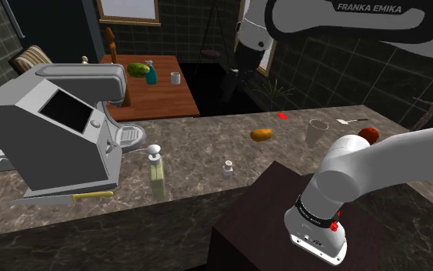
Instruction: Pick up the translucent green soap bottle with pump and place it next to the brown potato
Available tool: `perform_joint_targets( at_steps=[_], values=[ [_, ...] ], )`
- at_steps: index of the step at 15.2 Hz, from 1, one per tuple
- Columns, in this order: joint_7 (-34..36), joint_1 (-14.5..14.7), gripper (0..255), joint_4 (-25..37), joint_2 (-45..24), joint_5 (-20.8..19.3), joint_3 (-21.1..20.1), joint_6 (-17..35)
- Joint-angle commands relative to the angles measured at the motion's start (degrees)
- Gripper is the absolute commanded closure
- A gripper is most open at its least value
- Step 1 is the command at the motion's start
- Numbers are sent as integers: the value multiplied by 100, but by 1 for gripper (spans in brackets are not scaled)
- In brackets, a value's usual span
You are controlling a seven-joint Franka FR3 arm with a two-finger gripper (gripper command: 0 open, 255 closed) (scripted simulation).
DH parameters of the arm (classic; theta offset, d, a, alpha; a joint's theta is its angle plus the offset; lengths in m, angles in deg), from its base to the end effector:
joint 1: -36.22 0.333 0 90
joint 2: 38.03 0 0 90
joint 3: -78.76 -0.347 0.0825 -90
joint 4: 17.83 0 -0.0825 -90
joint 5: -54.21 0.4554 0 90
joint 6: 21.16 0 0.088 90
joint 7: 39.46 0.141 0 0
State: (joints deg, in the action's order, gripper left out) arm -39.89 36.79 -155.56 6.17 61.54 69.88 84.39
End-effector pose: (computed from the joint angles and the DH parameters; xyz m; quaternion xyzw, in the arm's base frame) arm 0.3860 0.0874 0.5696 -0.9930 -0.0588 -0.1012 0.0152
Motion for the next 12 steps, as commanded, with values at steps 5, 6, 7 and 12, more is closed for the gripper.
perform_joint_targets(
  at_steps=[5,6,7,12],
  values=[
    [735,47,0,-389,-539,155,-739,937],
    [867,46,0,-419,-669,166,-870,1095],
    [1001,39,0,-441,-807,171,-1003,1252],
    [1741,-70,0,-424,-1631,60,-1693,2026]
  ],
)
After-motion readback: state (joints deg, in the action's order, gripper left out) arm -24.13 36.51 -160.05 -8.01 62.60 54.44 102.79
